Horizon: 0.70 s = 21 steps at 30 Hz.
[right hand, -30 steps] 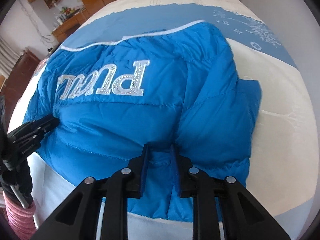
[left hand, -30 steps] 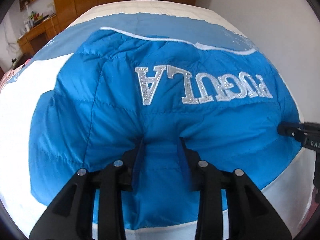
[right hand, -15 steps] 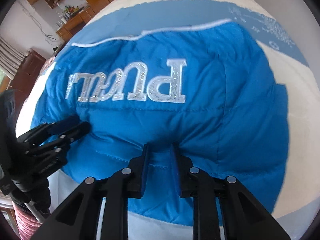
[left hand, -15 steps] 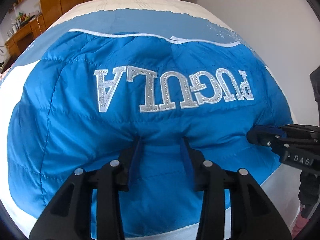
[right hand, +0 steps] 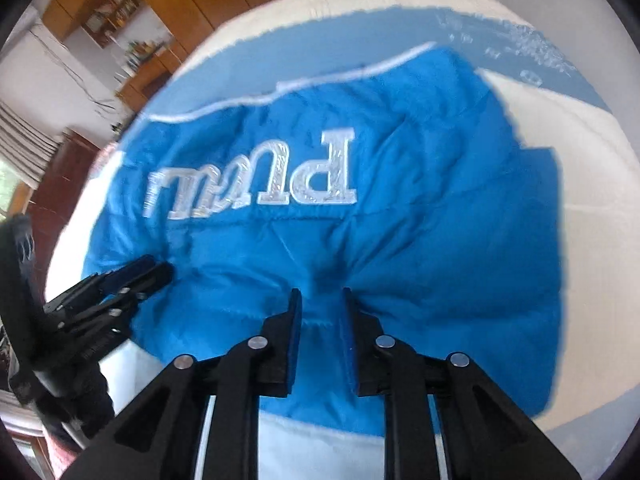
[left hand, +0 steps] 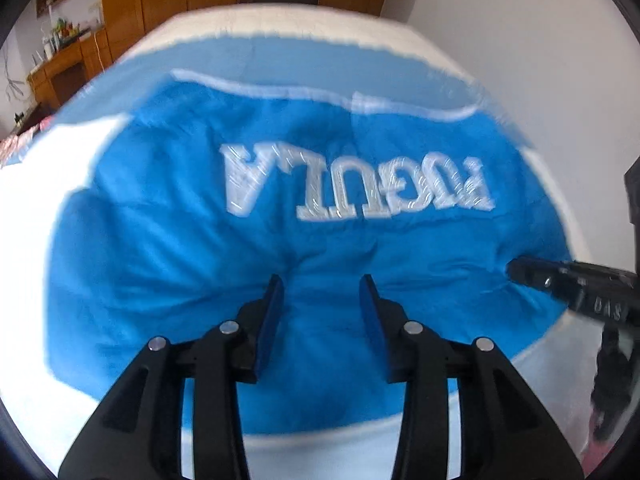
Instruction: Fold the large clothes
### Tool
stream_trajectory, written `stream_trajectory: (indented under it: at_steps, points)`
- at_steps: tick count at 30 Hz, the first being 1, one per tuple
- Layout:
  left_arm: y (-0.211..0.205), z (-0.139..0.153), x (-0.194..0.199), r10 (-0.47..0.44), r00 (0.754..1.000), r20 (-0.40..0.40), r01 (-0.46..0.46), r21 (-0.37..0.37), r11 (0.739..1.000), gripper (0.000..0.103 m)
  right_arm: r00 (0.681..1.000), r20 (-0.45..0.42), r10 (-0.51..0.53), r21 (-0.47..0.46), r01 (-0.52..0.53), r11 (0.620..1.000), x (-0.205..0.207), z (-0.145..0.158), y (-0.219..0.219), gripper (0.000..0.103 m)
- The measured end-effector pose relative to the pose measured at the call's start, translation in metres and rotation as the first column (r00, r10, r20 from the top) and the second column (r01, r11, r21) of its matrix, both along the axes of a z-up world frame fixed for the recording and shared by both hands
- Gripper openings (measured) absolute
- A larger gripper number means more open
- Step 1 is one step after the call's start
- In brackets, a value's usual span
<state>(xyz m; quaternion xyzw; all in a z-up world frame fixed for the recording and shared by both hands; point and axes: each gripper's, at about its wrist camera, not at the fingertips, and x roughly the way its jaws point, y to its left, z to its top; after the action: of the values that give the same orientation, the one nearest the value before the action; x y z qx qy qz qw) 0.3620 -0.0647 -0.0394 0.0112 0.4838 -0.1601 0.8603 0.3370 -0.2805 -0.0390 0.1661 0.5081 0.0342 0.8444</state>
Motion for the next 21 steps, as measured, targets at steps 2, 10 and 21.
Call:
stream_trajectory:
  at_steps: [2, 10, 21]
  points:
    - [0.023, 0.018, -0.005, 0.038, 0.998, 0.059, -0.039, 0.024, 0.999, 0.058, 0.998, 0.042, -0.036, -0.041, 0.038, 0.998, -0.011, 0.016, -0.023, 0.040]
    - [0.148, 0.008, 0.023, 0.249, 0.969, -0.006, -0.249, 0.024, 0.968, 0.071, 0.988, -0.044, -0.151, 0.056, 0.154, 0.987, -0.005, 0.000, -0.119, 0.062]
    - [0.169, -0.026, 0.039, 0.247, 0.967, -0.058, -0.252, -0.136, 0.958, 0.085, 0.993, -0.078, -0.091, 0.283, 0.109, 0.953, 0.015, -0.046, -0.132, 0.075]
